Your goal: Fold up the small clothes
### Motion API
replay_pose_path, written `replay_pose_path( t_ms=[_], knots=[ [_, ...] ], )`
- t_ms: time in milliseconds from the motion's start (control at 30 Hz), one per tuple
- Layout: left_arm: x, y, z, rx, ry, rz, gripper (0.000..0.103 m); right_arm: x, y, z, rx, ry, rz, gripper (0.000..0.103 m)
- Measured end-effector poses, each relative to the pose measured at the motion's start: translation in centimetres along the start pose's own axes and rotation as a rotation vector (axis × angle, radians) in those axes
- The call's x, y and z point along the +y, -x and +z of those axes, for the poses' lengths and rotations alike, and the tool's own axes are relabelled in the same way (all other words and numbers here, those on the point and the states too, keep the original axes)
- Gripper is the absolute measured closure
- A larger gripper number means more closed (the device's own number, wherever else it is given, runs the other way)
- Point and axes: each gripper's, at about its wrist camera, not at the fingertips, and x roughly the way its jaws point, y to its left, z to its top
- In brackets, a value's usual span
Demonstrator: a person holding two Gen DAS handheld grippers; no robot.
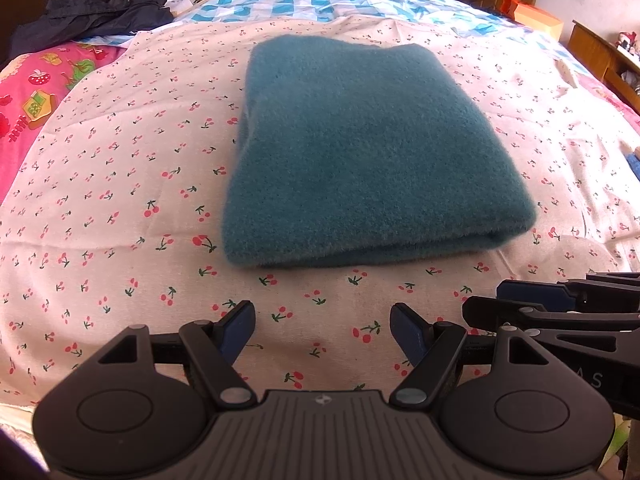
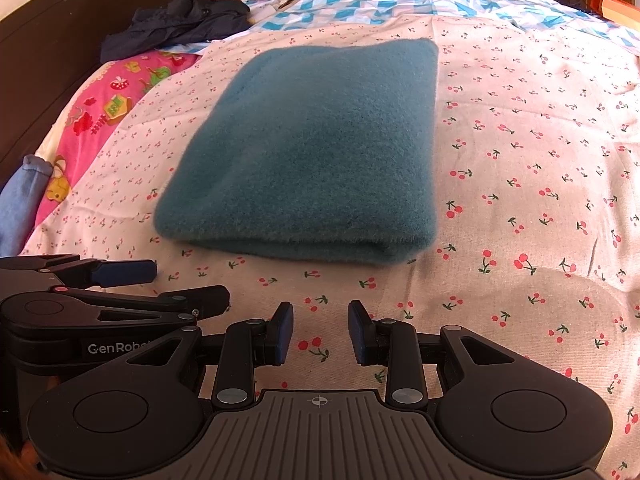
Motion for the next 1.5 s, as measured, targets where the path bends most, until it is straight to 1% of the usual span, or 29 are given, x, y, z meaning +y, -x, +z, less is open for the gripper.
replay_pose_path(
  t_ms=[967, 1500],
  knots=[
    [-0.06, 0.2, 0.0, -0.003, 0.006, 0.001, 0.025, -0.06, 0.01, 0.05, 0.0, 0.001, 0.003, 0.073],
    [-0.38, 0.11, -0.02, -0.003, -0.003, 0.018, 0.026, -0.06, -0.03, -0.09, 0.004, 0.002, 0.005, 0.073]
  ],
)
